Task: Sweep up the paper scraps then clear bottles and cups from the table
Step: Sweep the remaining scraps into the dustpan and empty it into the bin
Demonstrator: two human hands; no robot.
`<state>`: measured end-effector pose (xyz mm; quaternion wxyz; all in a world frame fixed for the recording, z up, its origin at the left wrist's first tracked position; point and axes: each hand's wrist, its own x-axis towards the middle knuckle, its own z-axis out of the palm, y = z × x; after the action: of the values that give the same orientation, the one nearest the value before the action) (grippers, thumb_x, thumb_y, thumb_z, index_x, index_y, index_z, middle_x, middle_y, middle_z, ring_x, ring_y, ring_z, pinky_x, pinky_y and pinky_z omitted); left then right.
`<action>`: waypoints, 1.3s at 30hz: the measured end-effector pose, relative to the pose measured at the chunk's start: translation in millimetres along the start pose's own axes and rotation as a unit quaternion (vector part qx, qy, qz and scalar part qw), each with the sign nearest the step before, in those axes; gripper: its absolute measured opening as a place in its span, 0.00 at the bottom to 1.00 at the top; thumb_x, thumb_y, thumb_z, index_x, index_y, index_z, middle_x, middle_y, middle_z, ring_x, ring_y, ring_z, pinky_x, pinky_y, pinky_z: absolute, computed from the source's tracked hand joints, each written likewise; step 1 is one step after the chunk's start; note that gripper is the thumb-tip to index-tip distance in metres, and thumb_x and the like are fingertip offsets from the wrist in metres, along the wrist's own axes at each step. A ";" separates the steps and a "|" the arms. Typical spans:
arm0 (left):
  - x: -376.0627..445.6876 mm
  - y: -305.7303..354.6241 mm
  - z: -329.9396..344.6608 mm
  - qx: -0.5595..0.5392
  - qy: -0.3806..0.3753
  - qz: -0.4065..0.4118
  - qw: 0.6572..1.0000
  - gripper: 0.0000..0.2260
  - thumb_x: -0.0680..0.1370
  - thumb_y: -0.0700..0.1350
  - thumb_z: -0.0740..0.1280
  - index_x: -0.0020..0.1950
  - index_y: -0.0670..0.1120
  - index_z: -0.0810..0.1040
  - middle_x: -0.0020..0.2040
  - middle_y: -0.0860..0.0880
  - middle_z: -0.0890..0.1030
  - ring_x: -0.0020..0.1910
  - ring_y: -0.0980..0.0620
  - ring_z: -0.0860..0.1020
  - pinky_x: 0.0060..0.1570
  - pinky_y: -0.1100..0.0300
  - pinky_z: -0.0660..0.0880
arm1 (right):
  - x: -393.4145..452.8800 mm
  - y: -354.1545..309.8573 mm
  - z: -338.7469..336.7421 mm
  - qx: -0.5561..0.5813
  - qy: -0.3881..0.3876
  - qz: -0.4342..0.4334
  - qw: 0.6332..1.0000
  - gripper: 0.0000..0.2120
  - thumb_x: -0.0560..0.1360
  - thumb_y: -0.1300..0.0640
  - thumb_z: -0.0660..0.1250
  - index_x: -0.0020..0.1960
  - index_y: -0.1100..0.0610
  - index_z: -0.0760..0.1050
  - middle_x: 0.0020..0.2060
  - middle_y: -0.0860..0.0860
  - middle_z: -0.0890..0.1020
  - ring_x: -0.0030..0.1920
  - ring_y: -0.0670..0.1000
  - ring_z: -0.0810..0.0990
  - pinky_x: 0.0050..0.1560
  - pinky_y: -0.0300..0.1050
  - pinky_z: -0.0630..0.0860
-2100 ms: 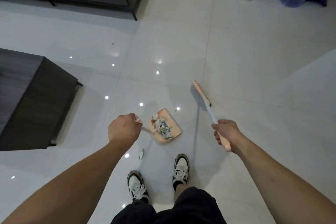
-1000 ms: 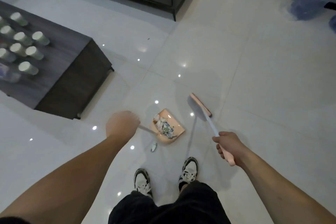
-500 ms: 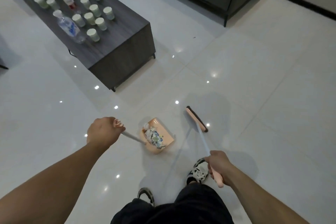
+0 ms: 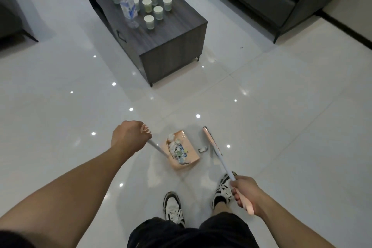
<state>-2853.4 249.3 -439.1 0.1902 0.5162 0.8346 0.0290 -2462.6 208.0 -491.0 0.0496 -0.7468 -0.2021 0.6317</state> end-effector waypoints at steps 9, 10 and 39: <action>-20.7 -14.1 39.1 0.047 -0.017 0.058 0.997 0.06 0.69 0.50 0.66 0.38 0.48 0.77 0.34 0.51 0.76 0.35 0.46 0.75 0.33 0.59 0.65 | -24.2 0.7 37.3 0.022 -0.031 0.008 0.999 0.07 0.79 0.62 0.64 0.50 0.50 0.73 0.25 0.52 0.74 0.22 0.48 0.68 0.22 0.38 0.65; -18.7 -13.4 41.5 0.047 -0.015 0.060 0.997 0.06 0.69 0.50 0.66 0.39 0.48 0.77 0.35 0.50 0.77 0.36 0.46 0.75 0.33 0.59 0.64 | -27.0 0.5 40.8 0.019 -0.042 0.009 0.999 0.06 0.79 0.62 0.64 0.50 0.51 0.74 0.26 0.52 0.74 0.22 0.48 0.68 0.21 0.38 0.65; 7.6 -14.2 38.0 0.054 -0.016 0.042 0.998 0.07 0.68 0.50 0.67 0.34 0.48 0.74 0.31 0.52 0.72 0.31 0.49 0.73 0.31 0.61 0.65 | -67.0 -6.7 0.8 0.012 -0.131 0.039 0.991 0.13 0.80 0.62 0.64 0.64 0.58 0.73 0.32 0.56 0.73 0.24 0.47 0.66 0.18 0.37 0.63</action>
<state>-2855.3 243.7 -479.9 0.1742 0.5608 0.8093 -0.0161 -2473.1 189.5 -427.1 0.0075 -0.6641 -0.1701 0.7280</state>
